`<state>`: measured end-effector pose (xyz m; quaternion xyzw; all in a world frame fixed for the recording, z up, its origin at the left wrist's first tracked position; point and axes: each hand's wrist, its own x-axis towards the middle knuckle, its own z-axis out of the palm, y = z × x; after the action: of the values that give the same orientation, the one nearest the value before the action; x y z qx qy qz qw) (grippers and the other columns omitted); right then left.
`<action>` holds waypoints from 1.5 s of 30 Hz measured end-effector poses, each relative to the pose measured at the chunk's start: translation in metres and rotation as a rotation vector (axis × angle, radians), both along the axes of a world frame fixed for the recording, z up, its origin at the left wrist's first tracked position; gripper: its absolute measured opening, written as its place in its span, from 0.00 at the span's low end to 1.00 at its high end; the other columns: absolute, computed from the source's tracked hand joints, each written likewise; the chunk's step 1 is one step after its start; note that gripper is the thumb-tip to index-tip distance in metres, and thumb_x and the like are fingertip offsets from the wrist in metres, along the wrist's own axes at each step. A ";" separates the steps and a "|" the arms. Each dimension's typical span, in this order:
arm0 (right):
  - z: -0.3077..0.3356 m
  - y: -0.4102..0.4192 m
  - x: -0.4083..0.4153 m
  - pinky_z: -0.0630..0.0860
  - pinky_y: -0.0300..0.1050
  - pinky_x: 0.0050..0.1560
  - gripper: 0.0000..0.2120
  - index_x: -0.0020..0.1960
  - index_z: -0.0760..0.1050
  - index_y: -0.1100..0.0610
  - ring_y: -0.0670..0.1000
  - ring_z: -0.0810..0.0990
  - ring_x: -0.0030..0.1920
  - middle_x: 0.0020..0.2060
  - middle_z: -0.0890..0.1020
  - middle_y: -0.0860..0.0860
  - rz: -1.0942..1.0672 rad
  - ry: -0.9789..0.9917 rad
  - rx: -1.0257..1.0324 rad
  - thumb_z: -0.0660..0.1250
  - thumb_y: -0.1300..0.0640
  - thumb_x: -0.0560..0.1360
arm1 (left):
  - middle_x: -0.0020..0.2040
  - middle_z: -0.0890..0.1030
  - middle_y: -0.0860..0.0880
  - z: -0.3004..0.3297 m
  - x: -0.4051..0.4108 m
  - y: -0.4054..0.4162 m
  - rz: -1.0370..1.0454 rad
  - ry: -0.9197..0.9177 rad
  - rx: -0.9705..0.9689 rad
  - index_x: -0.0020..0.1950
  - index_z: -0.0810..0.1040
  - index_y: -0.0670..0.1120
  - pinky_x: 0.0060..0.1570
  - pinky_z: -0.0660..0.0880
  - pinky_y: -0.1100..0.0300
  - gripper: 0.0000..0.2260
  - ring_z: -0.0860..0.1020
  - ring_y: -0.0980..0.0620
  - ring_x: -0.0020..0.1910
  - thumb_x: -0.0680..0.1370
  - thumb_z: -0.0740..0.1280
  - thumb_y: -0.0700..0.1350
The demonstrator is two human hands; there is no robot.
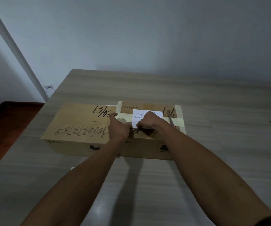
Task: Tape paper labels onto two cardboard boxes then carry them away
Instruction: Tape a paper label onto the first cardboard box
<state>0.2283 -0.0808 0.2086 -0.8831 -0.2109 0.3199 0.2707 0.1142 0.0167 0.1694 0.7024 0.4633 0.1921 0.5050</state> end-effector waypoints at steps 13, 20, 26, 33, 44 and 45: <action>-0.015 0.009 -0.004 0.73 0.45 0.32 0.05 0.41 0.75 0.62 0.58 0.77 0.29 0.34 0.79 0.60 -0.072 -0.007 0.029 0.72 0.65 0.69 | 0.49 0.74 0.46 -0.003 0.004 -0.005 -0.003 0.112 0.074 0.73 0.62 0.51 0.44 0.73 0.53 0.32 0.75 0.45 0.46 0.74 0.74 0.41; -0.016 0.015 -0.008 0.74 0.47 0.33 0.06 0.40 0.74 0.61 0.58 0.77 0.30 0.33 0.78 0.59 -0.113 -0.021 -0.005 0.71 0.65 0.66 | 0.47 0.74 0.47 -0.004 0.006 -0.005 0.025 0.150 0.098 0.72 0.62 0.51 0.42 0.71 0.53 0.30 0.74 0.45 0.45 0.75 0.73 0.42; -0.011 0.020 -0.004 0.79 0.46 0.40 0.21 0.53 0.76 0.60 0.58 0.85 0.45 0.46 0.83 0.57 -0.093 -0.142 -0.143 0.82 0.58 0.65 | 0.53 0.78 0.44 -0.004 0.009 0.001 0.007 0.175 0.084 0.72 0.60 0.51 0.50 0.80 0.47 0.37 0.78 0.42 0.49 0.70 0.77 0.41; -0.013 0.013 -0.005 0.79 0.47 0.45 0.33 0.54 0.71 0.56 0.56 0.82 0.49 0.50 0.81 0.54 -0.104 -0.190 -0.119 0.85 0.45 0.60 | 0.59 0.80 0.41 -0.003 0.004 0.001 0.001 0.134 0.088 0.78 0.55 0.52 0.52 0.80 0.46 0.46 0.80 0.39 0.55 0.68 0.80 0.41; -0.017 -0.019 0.012 0.70 0.44 0.36 0.17 0.38 0.75 0.60 0.51 0.75 0.35 0.33 0.75 0.52 -0.180 -0.099 0.215 0.76 0.49 0.74 | 0.51 0.82 0.46 -0.015 -0.021 -0.002 -0.212 -0.209 0.200 0.79 0.53 0.53 0.40 0.79 0.55 0.39 0.82 0.48 0.43 0.76 0.75 0.47; -0.016 -0.022 0.011 0.66 0.44 0.34 0.21 0.33 0.71 0.60 0.51 0.71 0.32 0.31 0.72 0.54 -0.203 -0.089 0.267 0.74 0.50 0.77 | 0.48 0.83 0.45 -0.014 -0.023 -0.006 -0.260 -0.274 0.177 0.78 0.53 0.54 0.39 0.81 0.52 0.36 0.82 0.47 0.40 0.78 0.71 0.48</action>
<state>0.2398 -0.1027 0.1928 -0.8693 -0.1730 0.2204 0.4071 0.0911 0.0109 0.1554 0.7653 0.2770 0.2592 0.5201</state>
